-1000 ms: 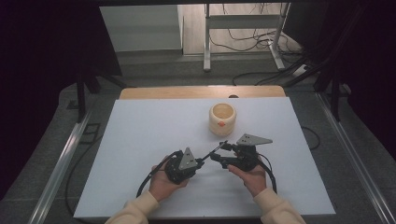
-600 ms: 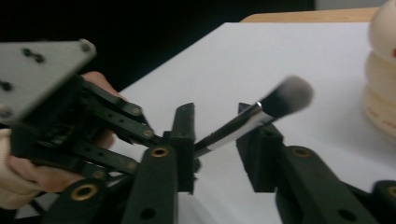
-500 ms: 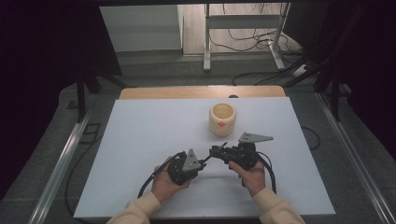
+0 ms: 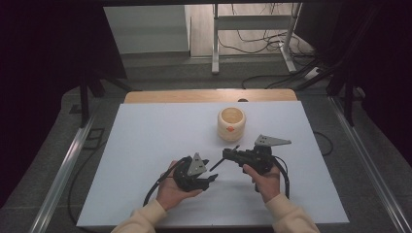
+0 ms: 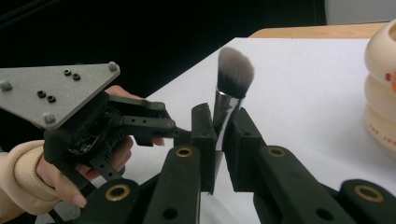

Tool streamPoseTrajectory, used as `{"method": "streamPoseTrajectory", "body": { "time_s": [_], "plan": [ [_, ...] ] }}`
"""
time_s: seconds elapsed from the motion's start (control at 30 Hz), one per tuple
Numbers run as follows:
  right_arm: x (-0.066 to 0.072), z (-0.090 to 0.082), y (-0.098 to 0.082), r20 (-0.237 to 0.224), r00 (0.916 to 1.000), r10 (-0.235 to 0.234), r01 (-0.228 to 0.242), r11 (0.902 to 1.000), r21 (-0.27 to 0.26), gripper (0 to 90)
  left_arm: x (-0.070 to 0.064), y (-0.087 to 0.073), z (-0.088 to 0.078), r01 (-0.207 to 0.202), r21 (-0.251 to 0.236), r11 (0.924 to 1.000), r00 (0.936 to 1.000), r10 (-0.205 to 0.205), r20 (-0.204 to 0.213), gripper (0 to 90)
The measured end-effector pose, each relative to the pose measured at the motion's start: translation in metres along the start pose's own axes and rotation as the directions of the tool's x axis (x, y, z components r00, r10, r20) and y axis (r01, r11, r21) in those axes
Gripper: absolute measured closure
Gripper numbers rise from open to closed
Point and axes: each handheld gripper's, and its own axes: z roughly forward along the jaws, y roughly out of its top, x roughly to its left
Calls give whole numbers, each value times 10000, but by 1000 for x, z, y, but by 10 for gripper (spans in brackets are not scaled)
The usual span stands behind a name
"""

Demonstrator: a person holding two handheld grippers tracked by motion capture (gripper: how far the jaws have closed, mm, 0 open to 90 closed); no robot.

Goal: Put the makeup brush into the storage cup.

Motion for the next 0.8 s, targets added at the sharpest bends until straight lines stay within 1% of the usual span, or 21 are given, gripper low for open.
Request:
{"method": "streamPoseTrajectory", "body": {
  "time_s": [0.07, 0.2, 0.3, 0.37, 0.47, 0.8],
  "plan": [
    [0, -1, 1, 11, 10000, -31, 31, 10000, -8, 826, 1, 0, -2, 203, -66, 9998, 9998, -202, 91, 341],
    [0, -1, 1, 58, 9999, -126, 126, 9999, 27, 827, 3, 1, -5, 451, -199, 9988, 9990, -449, 73, 278],
    [0, -2, 1, 119, 9998, -165, 165, 9999, 47, 826, 4, 1, -6, 625, -214, 9978, 9980, -626, -70, 208],
    [0, -3, 1, 139, 9998, -160, 159, 9999, 34, 826, 5, 1, -7, 694, -204, 9974, 9975, -696, -95, 181],
    [-1, -4, 2, 160, 9997, -161, 161, 9999, 6, 827, 6, 0, -10, 751, -242, 9969, 9970, -755, -152, 162],
    [-3, -8, 2, 242, 9995, -180, 181, 9998, -68, 827, 14, -6, -18, 1023, -299, 9943, 9944, -1030, -221, 159]
  ]
}}
